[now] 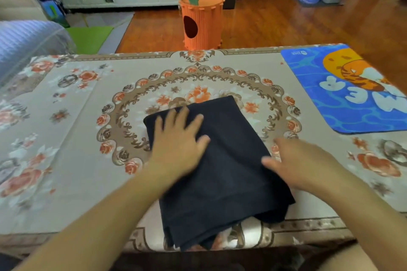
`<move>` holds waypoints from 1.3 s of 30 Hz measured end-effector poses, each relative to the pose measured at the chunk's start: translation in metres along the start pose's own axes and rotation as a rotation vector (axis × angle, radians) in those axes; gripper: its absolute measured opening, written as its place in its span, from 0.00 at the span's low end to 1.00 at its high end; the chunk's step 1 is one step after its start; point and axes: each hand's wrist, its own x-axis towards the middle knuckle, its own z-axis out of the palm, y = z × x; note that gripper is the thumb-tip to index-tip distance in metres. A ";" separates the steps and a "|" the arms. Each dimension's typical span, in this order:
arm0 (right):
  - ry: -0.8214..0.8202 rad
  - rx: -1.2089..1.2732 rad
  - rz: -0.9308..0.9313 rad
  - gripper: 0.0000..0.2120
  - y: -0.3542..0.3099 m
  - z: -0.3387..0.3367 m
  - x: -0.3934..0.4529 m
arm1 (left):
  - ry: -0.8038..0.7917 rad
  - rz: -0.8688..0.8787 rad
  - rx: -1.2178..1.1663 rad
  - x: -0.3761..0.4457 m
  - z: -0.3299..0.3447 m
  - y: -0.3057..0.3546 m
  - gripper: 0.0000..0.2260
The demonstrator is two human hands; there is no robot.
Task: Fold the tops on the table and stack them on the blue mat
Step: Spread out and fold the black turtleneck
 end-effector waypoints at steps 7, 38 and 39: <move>0.267 0.041 -0.410 0.30 -0.082 0.031 0.072 | 0.050 0.019 -0.021 -0.042 0.037 0.013 0.27; -0.669 1.663 0.124 0.20 -0.006 0.007 0.025 | -0.253 -0.829 -2.037 -0.101 -0.046 -0.011 0.20; -0.656 1.654 0.115 0.18 -0.004 0.003 0.025 | -0.294 -0.798 -2.039 -0.099 -0.051 -0.010 0.19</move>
